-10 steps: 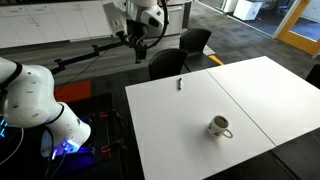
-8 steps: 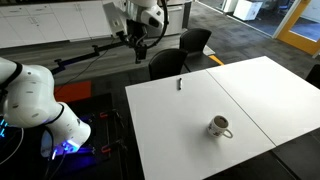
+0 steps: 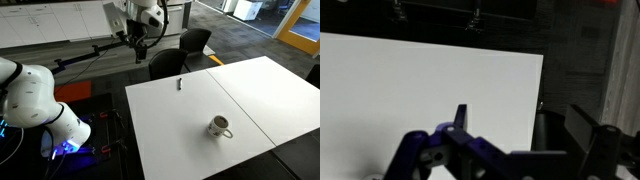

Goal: Pick the marker and put it in the cup

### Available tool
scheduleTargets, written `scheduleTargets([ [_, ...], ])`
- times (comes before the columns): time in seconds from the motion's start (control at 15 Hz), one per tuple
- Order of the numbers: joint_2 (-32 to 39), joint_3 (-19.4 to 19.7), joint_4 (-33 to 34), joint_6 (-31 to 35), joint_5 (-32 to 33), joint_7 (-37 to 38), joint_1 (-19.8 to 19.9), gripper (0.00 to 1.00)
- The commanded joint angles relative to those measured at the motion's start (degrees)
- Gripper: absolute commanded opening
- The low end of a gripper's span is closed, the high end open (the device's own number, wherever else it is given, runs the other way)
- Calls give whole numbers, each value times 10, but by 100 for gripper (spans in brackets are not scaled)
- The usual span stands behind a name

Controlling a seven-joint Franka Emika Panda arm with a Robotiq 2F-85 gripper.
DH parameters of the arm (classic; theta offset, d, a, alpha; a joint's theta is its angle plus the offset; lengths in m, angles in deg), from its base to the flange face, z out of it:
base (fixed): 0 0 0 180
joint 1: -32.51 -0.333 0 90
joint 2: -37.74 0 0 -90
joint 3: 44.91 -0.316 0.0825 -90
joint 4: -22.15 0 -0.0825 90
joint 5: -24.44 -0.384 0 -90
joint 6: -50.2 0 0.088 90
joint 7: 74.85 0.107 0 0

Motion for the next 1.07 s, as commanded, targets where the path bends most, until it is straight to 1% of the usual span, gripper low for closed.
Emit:
scheduleTargets([
  [0.0, 10, -18, 1, 26, -12, -22, 12, 100],
  [0.2, 36, -20, 4, 50, -14, -59, 5, 100],
  [0.47, 81, -26, 10, 98, -12, -117, 0, 100],
  [0.67, 110, -37, 9, 140, -3, -156, -3, 100],
  [0.87, 137, -57, 1, 206, 9, -165, -7, 100],
  [1.0, 154, -73, -4, 261, 21, -174, -11, 100],
])
